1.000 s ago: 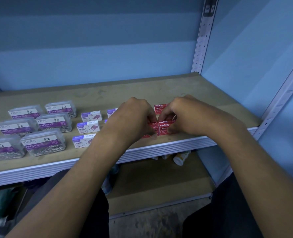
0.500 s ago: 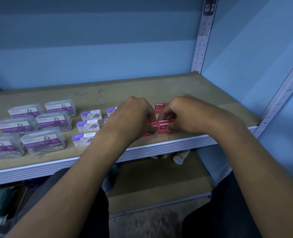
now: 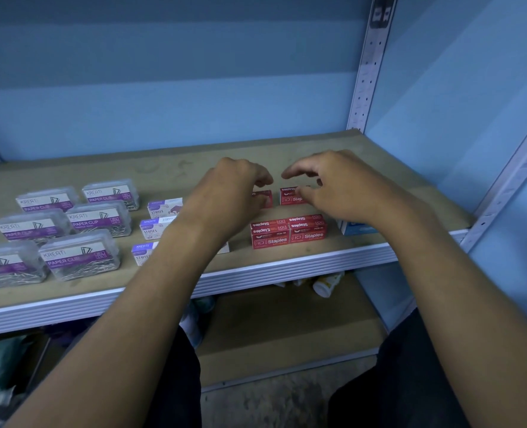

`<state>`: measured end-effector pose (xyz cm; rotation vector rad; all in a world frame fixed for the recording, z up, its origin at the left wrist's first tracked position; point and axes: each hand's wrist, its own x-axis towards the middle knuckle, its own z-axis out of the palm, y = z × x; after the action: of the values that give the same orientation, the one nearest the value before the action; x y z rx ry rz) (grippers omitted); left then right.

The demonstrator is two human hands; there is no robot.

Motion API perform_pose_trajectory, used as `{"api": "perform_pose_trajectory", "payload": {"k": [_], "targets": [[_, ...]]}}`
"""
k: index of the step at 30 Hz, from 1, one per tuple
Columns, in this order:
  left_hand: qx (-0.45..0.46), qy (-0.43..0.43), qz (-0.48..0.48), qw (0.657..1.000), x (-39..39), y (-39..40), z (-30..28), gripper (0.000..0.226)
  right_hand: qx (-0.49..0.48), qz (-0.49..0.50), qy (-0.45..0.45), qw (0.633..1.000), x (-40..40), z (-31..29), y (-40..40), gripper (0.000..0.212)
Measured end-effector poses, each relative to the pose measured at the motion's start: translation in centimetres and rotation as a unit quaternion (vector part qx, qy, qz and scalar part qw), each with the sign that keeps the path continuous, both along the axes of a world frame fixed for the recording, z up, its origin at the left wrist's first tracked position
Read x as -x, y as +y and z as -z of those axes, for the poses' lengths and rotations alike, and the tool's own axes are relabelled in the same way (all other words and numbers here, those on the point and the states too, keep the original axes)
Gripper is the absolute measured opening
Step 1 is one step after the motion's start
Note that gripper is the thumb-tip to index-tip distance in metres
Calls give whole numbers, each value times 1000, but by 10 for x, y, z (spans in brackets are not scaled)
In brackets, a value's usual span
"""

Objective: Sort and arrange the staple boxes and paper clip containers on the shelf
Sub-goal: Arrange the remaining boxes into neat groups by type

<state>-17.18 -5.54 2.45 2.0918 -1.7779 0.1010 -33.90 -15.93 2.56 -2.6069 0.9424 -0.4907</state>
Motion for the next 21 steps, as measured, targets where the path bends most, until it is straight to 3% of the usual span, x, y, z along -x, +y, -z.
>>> {"api": "perform_pose_trajectory", "payload": {"k": [5, 14, 21], "targets": [[-30, -26, -21, 999, -5, -18, 8, 50, 0, 13, 20, 1000, -14, 7, -9, 40], [-63, -11, -31, 997, -11, -31, 12, 31, 2, 45, -2, 999, -25, 16, -17, 29], [-56, 4, -27, 998, -5, -26, 7, 34, 3, 28, -2, 1000, -22, 14, -16, 29]]}}
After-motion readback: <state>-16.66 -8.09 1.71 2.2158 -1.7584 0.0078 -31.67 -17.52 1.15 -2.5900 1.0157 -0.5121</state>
